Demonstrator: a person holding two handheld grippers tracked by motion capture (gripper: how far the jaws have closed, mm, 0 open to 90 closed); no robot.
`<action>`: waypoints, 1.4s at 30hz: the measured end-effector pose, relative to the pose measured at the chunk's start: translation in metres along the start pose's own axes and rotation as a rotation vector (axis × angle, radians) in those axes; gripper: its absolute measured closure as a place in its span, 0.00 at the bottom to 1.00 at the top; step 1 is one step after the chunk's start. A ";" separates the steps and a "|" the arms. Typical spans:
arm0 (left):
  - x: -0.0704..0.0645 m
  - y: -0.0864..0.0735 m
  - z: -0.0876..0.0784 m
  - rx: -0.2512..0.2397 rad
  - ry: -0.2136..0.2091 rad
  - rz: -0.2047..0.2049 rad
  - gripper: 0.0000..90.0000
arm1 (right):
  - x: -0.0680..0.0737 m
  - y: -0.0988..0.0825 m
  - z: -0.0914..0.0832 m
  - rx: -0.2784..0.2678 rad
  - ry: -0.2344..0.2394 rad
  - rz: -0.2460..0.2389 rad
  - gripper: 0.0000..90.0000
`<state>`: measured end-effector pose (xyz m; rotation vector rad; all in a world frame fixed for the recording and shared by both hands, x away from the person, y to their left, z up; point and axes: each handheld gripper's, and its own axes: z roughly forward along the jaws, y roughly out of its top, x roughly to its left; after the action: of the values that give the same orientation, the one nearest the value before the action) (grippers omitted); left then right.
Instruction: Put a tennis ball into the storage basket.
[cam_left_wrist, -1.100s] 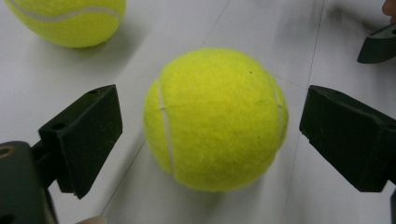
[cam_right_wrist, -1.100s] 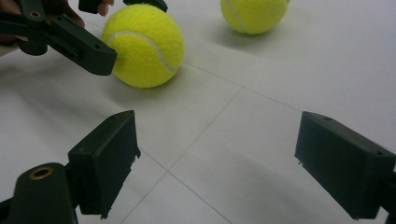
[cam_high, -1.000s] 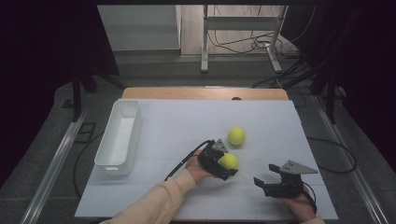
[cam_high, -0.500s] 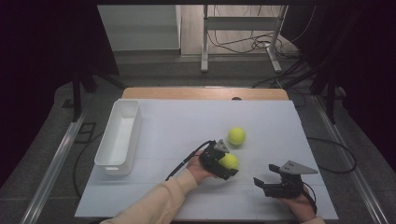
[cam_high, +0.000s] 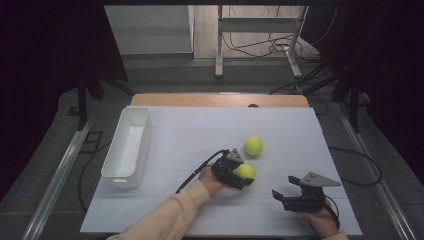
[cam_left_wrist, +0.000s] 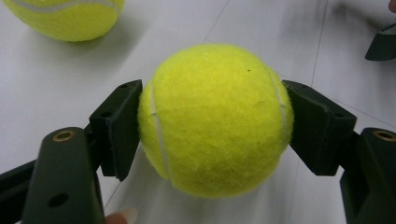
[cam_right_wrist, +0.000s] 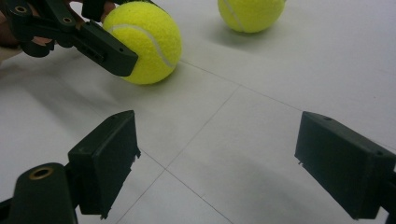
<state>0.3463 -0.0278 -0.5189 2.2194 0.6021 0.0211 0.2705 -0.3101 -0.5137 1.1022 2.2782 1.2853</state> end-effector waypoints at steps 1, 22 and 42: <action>0.000 0.000 0.000 0.000 -0.002 0.001 0.29 | 0.000 0.000 0.000 0.000 0.000 0.000 0.15; 0.002 0.003 -0.011 -0.022 -0.009 -0.013 0.29 | -0.001 0.000 -0.001 -0.001 -0.005 0.002 0.15; 0.007 0.013 -0.050 -0.131 0.014 -0.016 0.29 | -0.001 -0.001 -0.001 0.003 -0.006 0.001 0.15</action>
<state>0.3470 0.0036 -0.4775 2.0888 0.6090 0.0660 0.2705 -0.3117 -0.5140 1.1076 2.2760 1.2773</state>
